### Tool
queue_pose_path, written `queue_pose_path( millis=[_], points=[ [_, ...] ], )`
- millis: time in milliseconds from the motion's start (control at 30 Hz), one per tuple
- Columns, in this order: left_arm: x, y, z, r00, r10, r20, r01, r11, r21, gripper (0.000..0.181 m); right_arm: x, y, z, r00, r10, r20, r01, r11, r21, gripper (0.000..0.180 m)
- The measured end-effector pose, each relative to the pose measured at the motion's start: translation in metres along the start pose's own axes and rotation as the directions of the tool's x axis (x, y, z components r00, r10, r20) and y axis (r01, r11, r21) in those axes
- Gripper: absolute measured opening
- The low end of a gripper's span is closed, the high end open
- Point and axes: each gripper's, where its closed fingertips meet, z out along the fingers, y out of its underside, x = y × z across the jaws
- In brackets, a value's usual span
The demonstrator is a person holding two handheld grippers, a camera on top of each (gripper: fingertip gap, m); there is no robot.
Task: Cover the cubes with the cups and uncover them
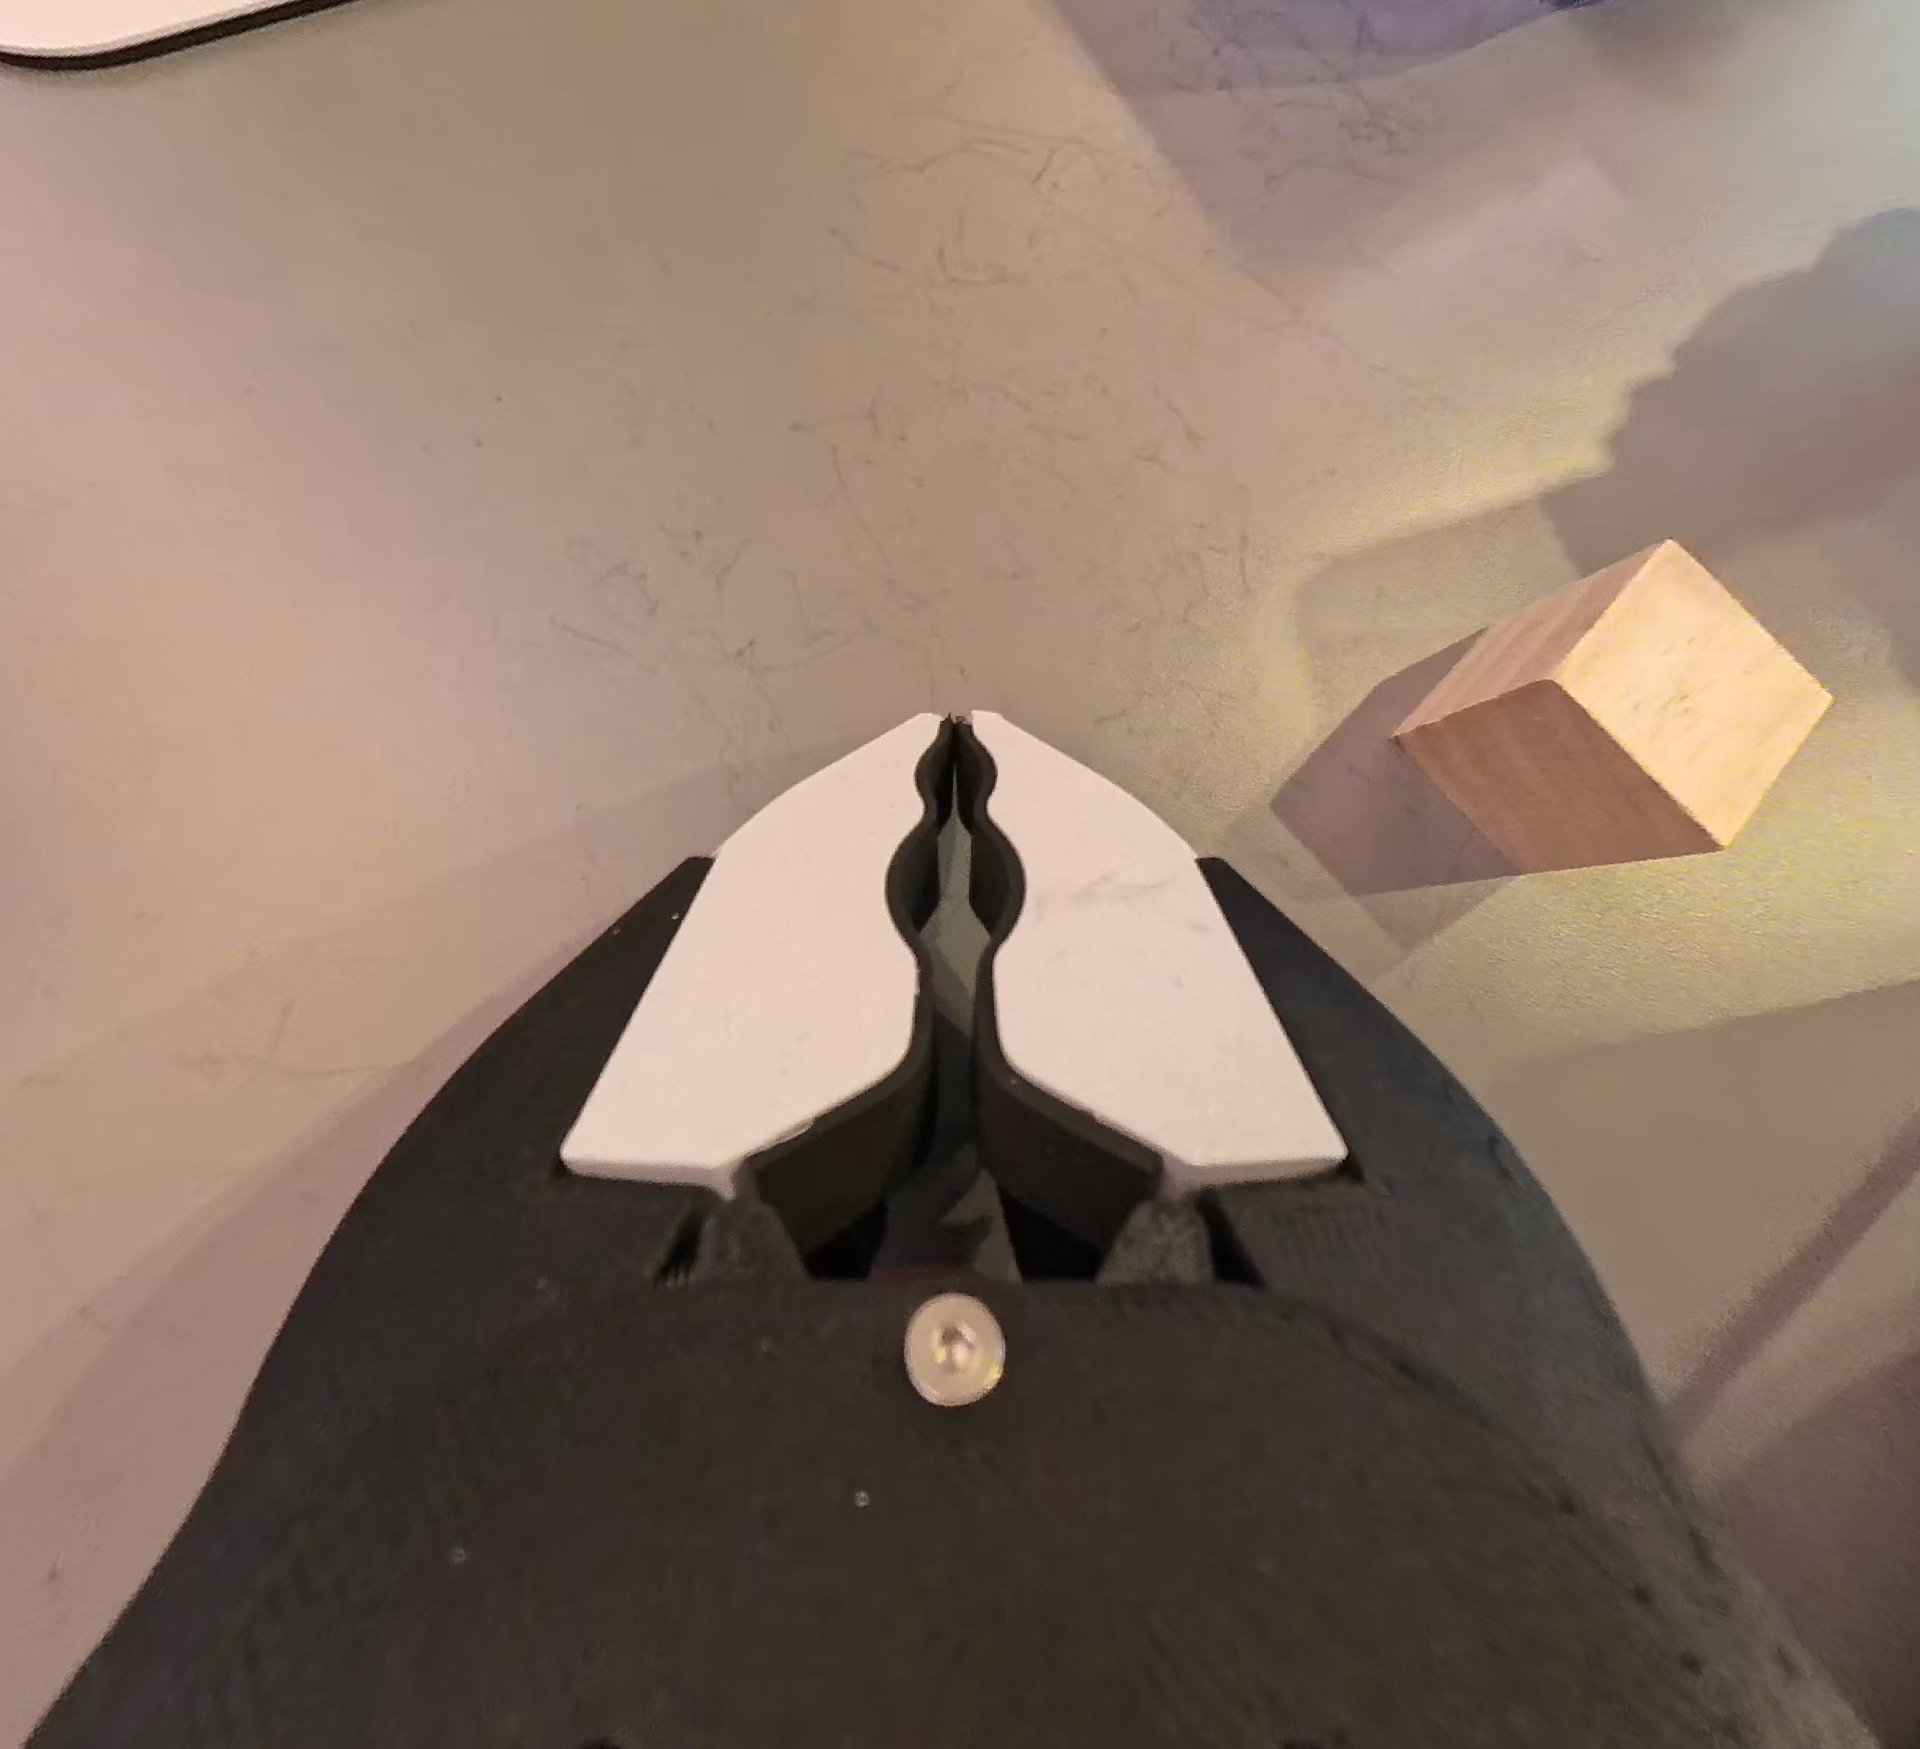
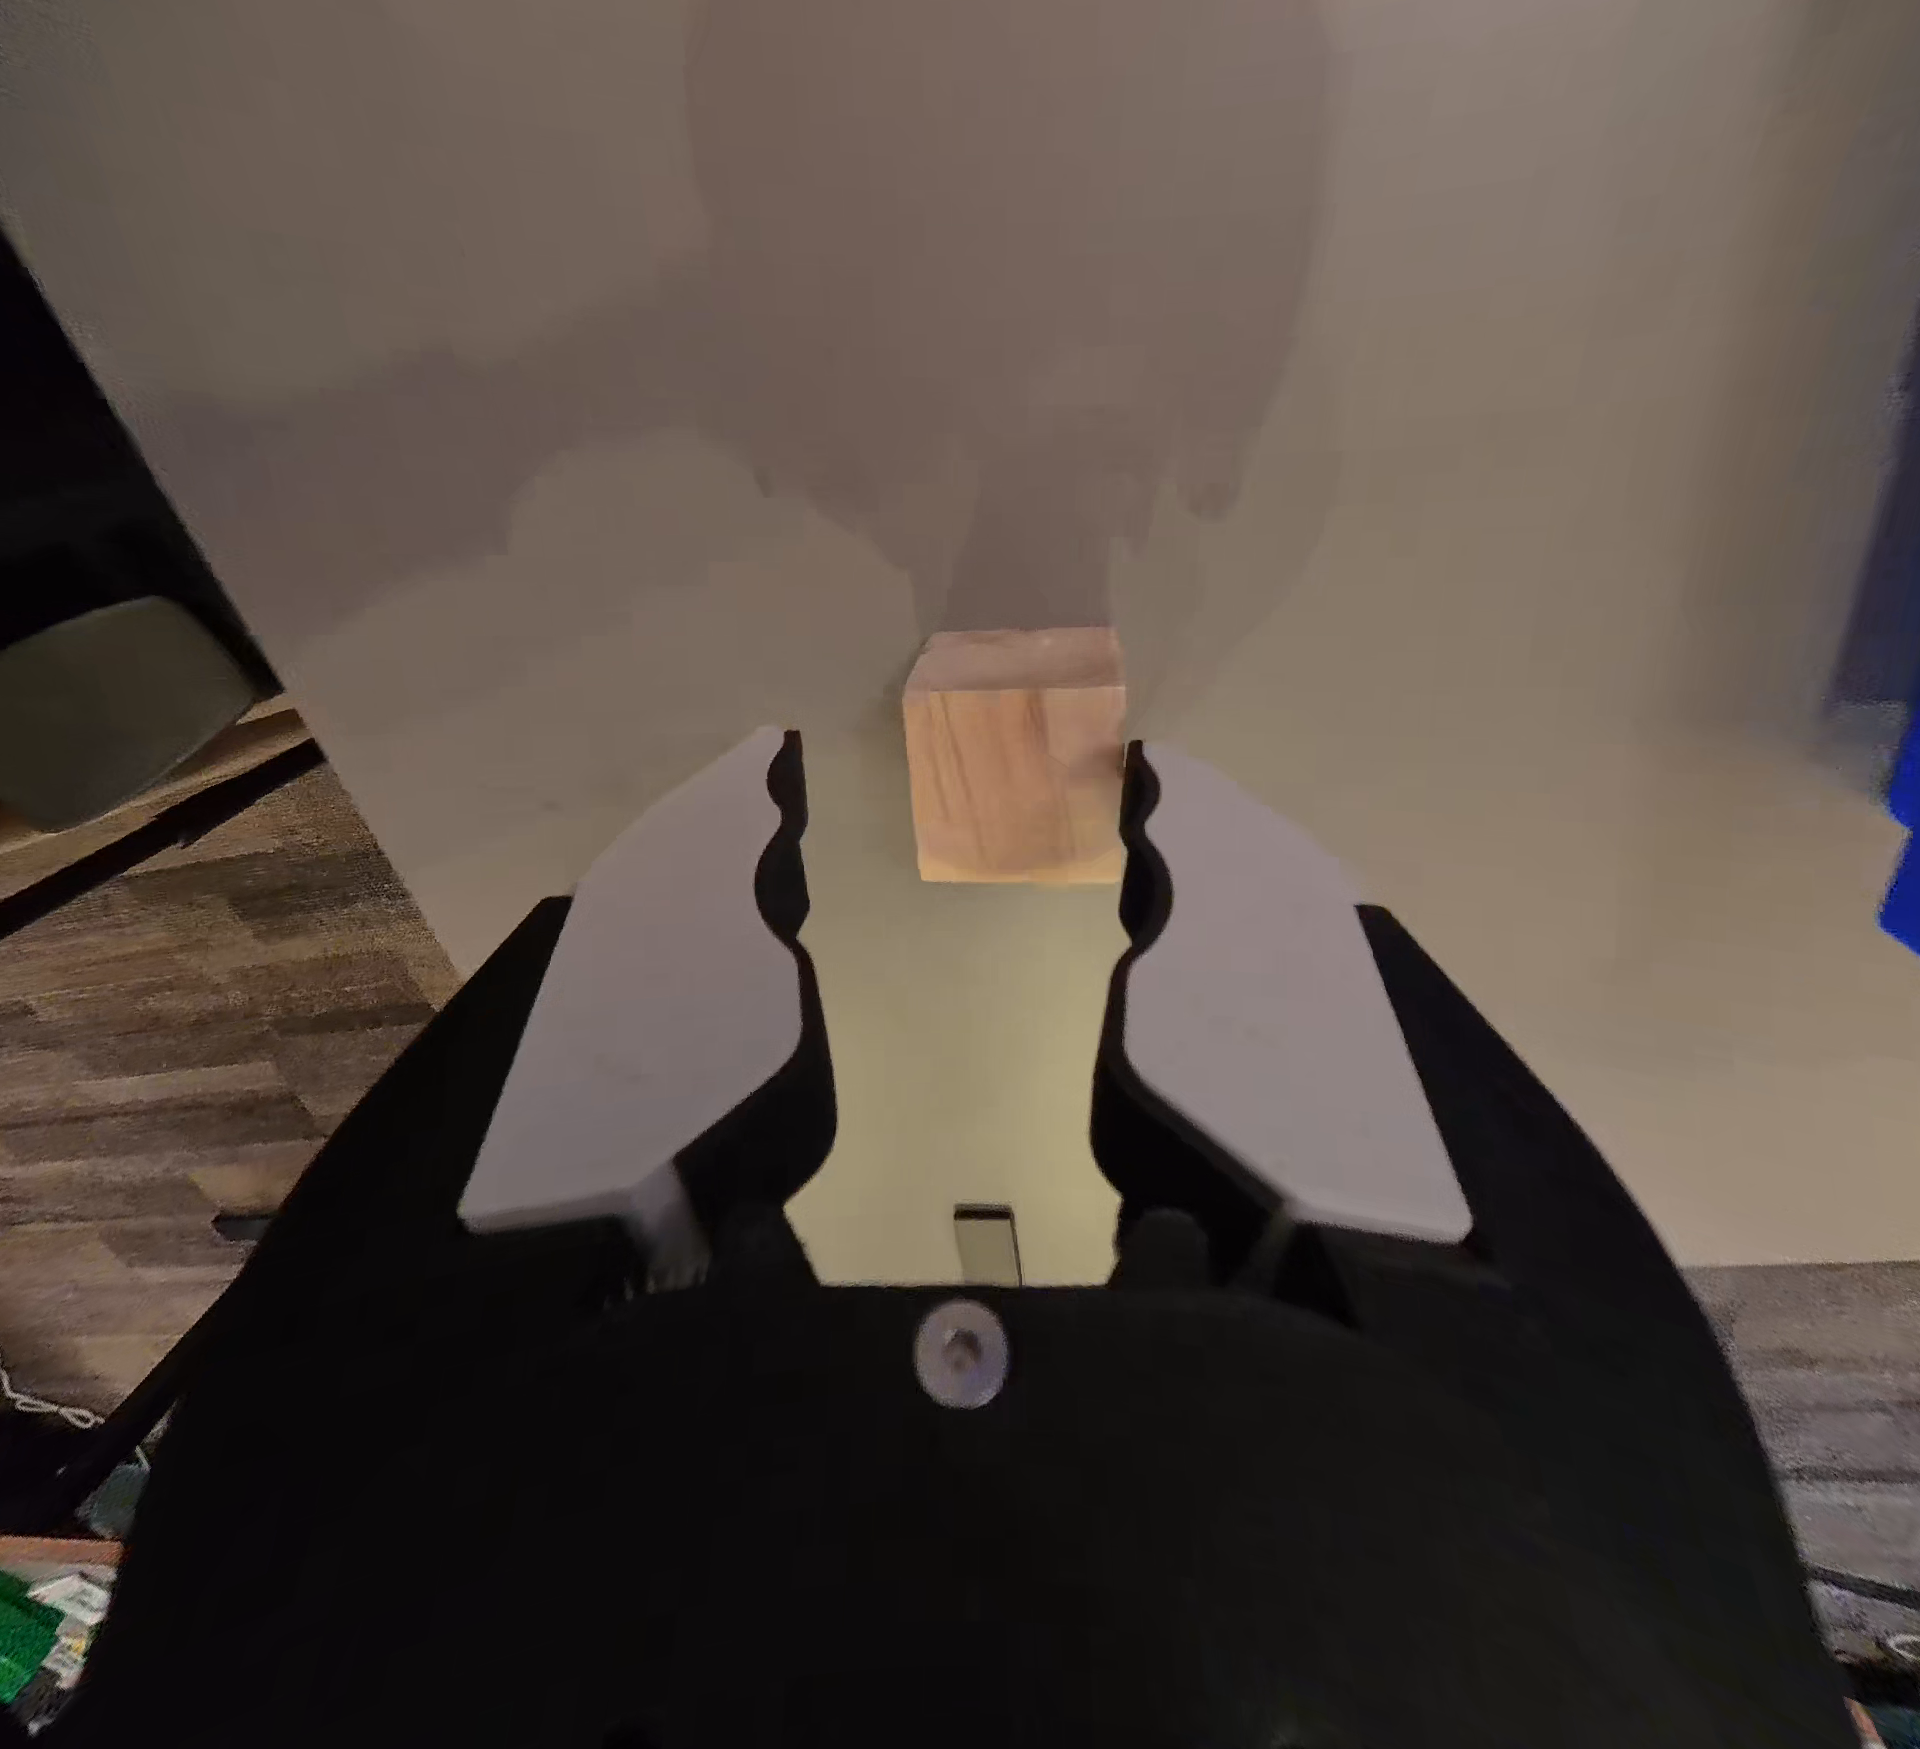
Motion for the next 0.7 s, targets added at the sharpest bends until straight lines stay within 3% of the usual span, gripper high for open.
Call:
queue_pose_path(
  millis=[133,267,533,700],
  points=[
    [0.000,0.000,0.000,1.000,0.007,0.004,-0.007,1.000,-0.002,0.000,0.001,0.007,0.022,1.000,-0.018,-0.009,0.018,0.999,-0.038,0.046],
    [0.001,0.001,0.000,1.000,0.016,0.007,-0.016,1.000,-0.005,0.000,0.003,0.000,0.019,0.999,-0.042,-0.015,0.042,0.999,-0.010,0.045],
    [0.001,0.001,0.001,1.000,0.025,0.010,-0.025,1.000,-0.008,0.000,0.082,-0.072,-0.081,0.976,-0.052,-0.214,0.093,0.979,0.183,0.045],
    [0.001,0.001,0.001,1.000,0.024,0.007,-0.023,1.000,-0.007,0.000,0.144,-0.106,-0.089,0.970,-0.092,-0.225,0.129,0.979,0.158,0.045]
  ],
)
